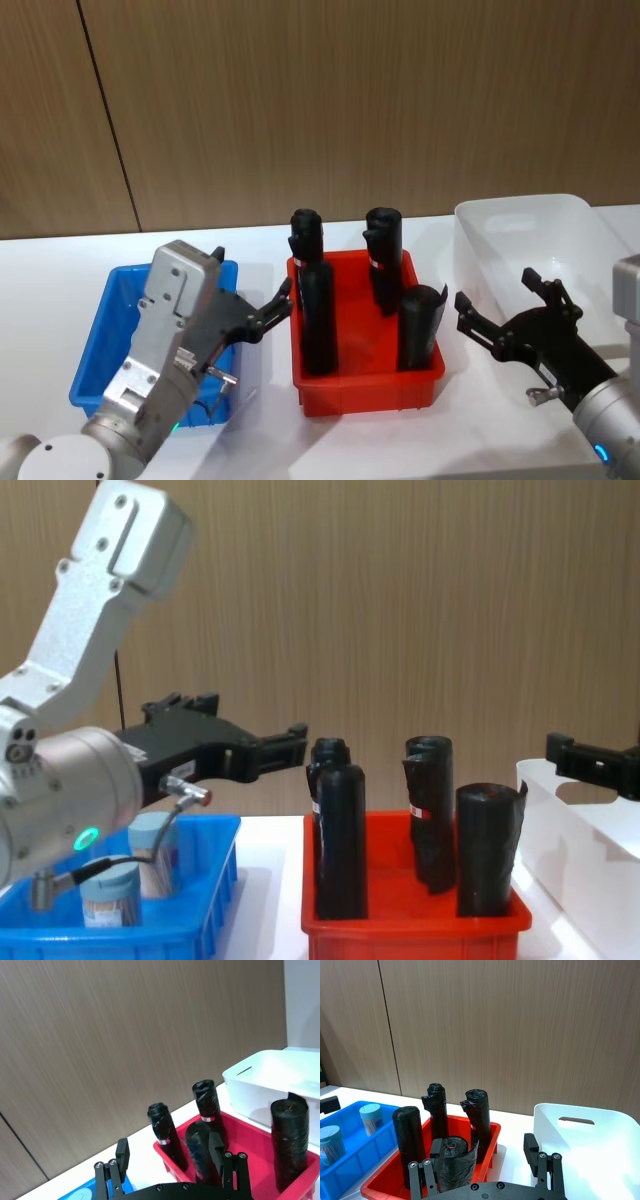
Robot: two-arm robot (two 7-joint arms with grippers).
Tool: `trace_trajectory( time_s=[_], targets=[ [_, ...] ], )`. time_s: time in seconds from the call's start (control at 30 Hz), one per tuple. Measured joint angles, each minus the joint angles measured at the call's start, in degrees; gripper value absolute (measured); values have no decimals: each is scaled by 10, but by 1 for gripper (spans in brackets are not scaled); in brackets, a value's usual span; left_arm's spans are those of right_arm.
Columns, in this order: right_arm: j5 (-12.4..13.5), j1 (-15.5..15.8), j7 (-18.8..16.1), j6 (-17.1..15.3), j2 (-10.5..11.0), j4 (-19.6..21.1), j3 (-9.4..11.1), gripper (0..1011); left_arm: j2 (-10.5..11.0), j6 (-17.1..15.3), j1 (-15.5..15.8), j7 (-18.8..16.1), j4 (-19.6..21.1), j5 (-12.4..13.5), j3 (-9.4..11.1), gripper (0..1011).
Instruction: Pick the cotton swabs from the blue box and place them into the white box.
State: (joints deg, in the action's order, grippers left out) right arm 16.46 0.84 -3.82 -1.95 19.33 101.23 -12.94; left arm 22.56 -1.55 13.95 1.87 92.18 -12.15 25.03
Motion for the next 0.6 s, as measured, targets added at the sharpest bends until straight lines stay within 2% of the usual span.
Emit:
trace_trajectory(
  time_s=[0.33,0.6],
  targets=[
    [0,0,0,0,0,0,0,1002,17,-24,4,15,-14,-23,-21,1004],
    [0,0,0,0,0,0,0,1002,30,-53,3,14,-21,-52,-38,1004]
  ],
)
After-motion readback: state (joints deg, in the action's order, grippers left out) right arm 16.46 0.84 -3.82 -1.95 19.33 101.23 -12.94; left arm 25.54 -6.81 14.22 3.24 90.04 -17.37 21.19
